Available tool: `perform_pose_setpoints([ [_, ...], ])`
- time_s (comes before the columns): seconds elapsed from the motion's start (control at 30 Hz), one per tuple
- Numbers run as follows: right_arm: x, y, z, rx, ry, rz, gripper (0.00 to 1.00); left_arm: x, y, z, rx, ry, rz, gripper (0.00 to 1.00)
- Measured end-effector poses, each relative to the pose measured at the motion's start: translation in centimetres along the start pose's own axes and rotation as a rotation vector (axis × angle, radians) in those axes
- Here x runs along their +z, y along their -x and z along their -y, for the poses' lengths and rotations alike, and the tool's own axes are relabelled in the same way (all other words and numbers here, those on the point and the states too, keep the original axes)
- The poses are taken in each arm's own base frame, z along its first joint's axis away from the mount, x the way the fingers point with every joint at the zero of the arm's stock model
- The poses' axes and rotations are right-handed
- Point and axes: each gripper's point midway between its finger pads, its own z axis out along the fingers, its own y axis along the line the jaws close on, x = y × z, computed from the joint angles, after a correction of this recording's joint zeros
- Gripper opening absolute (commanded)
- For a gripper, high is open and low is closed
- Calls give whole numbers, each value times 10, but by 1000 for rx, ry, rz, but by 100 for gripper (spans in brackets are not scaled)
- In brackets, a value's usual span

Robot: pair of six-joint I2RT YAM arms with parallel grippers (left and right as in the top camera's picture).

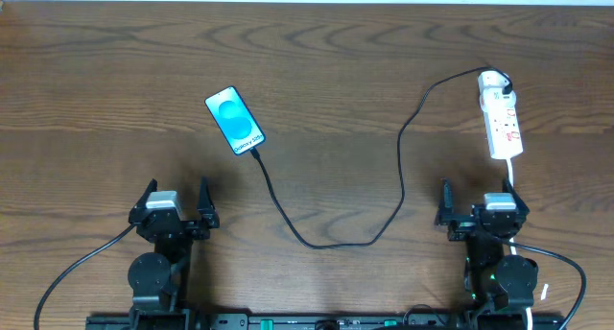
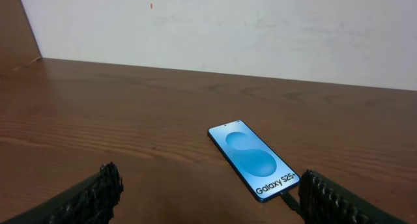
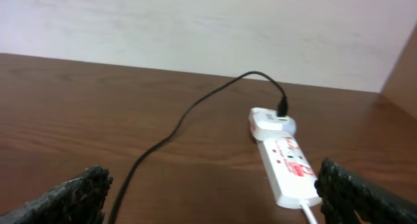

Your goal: Plug charger to phone and switch on socket

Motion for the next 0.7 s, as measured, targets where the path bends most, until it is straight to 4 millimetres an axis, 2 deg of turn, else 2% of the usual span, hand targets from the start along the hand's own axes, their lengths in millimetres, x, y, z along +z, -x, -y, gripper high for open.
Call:
perform_pose_setpoints([
  [0.7, 0, 1, -7, -42, 41, 5, 99, 0, 0, 0, 0, 0, 0, 89],
])
